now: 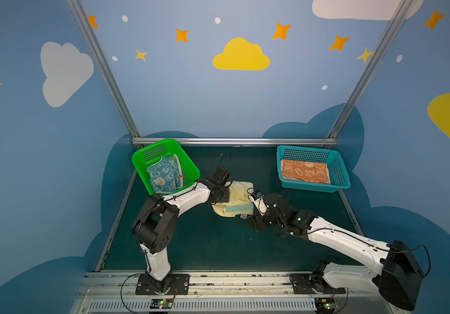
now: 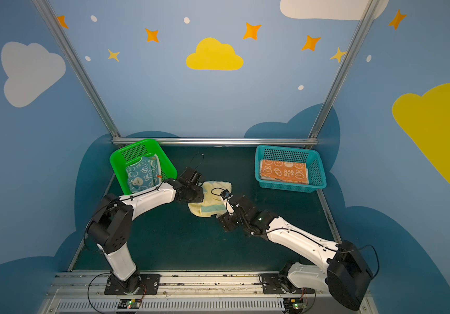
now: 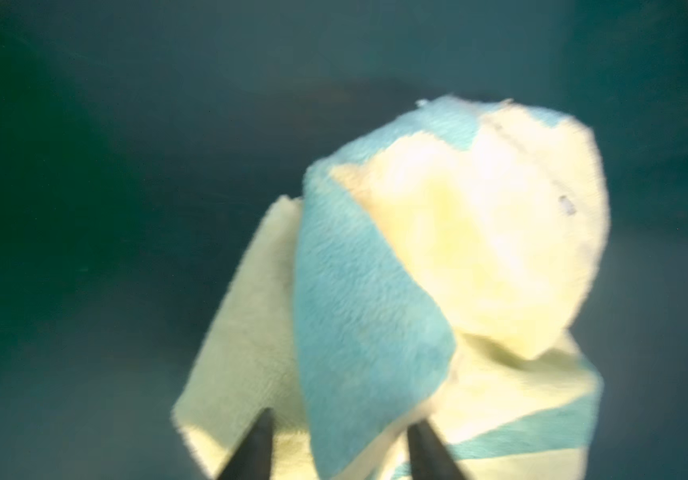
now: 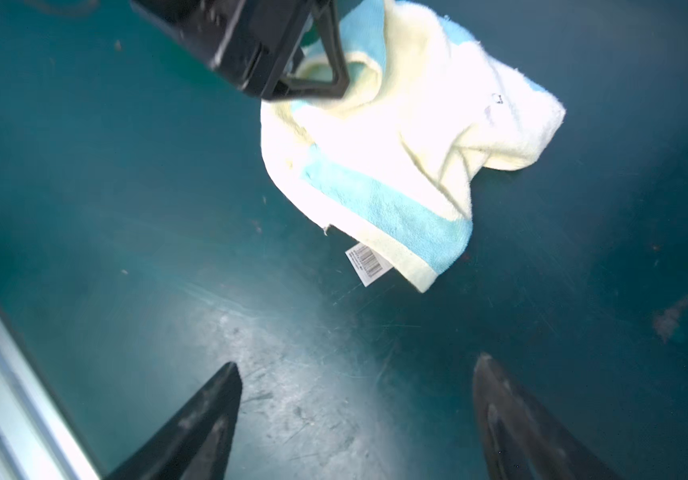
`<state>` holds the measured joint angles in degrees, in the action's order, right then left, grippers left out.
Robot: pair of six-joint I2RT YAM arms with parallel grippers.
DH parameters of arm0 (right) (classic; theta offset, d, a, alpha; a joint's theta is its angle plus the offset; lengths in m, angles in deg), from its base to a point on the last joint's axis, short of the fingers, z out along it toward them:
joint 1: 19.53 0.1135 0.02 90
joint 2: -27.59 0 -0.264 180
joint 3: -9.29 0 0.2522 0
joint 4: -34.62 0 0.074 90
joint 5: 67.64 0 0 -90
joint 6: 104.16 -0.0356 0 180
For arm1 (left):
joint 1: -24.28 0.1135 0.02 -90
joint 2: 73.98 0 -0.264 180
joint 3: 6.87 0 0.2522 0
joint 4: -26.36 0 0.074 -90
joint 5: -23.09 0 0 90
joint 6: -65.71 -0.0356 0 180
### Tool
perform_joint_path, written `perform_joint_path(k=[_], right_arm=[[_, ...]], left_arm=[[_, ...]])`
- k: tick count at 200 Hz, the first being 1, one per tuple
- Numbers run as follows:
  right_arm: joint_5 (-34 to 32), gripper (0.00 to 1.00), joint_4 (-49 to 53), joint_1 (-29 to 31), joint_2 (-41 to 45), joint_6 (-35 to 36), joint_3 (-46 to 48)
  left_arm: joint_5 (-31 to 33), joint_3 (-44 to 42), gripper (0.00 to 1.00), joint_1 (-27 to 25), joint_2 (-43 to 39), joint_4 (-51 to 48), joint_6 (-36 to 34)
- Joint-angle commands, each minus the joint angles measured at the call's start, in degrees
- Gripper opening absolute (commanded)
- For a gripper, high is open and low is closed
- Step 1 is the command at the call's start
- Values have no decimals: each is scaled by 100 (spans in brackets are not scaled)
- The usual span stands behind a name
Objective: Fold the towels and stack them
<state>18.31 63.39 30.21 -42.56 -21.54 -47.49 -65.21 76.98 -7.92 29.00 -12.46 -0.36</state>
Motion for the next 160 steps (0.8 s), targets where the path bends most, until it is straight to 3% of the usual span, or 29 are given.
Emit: perform_joint_path(k=[1,14,36,68,100,160], right_arm=[[-313,84,-453,33,-338,421,-12],[-395,84,-398,66,-596,511,-133],[-565,84,-434,261,-1084,1082,-378],[-1111,83,-385,461,-1555,1682,-736],[-1475,81,-126,452,-2024,1803,-1098],[-959,76,-408,192,-2569,1854,-1106]], left_arm=[[707,222,77,52,-49,-278,-115],[710,210,90,65,-129,-241,-130],[558,108,100,76,-361,-46,-218],[525,-329,100,77,-952,395,-179],[717,-884,100,83,-1619,893,-196],[890,-1751,100,237,-2442,1461,-24]])
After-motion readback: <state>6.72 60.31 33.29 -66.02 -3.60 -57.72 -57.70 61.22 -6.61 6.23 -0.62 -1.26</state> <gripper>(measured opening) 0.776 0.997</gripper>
